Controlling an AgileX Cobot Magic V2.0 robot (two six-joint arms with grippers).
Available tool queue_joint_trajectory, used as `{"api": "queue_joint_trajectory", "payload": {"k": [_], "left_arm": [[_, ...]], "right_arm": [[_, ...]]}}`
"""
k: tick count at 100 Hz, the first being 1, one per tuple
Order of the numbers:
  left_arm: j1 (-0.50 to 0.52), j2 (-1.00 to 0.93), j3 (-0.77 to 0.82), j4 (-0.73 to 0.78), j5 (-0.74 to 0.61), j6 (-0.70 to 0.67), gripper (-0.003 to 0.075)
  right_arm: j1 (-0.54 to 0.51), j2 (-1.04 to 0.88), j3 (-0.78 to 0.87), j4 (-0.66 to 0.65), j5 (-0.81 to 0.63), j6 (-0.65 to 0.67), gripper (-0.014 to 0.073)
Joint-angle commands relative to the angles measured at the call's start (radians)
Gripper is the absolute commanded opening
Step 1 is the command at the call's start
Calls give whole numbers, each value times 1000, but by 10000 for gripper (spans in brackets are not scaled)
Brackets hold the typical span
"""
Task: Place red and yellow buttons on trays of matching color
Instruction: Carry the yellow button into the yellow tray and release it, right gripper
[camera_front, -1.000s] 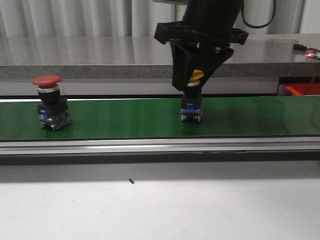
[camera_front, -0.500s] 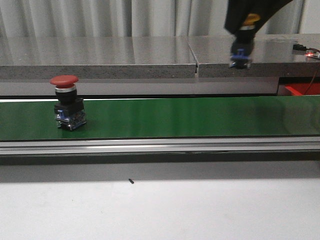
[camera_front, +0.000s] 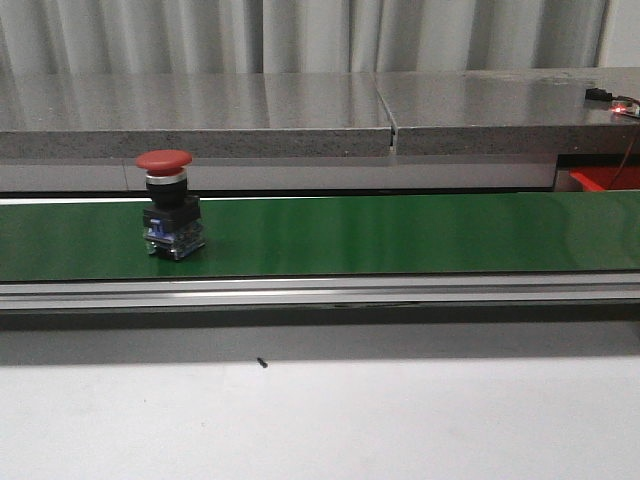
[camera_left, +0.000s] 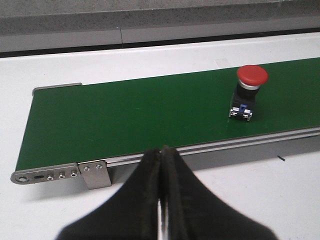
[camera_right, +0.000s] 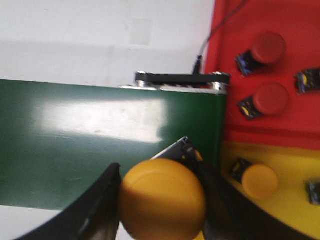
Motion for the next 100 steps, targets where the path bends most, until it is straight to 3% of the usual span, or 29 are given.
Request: {"api": "queue_joint_trajectory", "payload": {"k": [1, 36, 100], "left_arm": [[-9, 6, -24, -18, -65, -8, -20], [-9, 6, -24, -18, -65, -8, -20], [-9, 6, -24, -18, -65, -8, -20]], "right_arm": [[-70, -46, 14, 3, -41, -2, 190], [-283, -46, 155, 3, -126, 72, 190], [-476, -46, 455, -1, -389, 90, 190]]}}
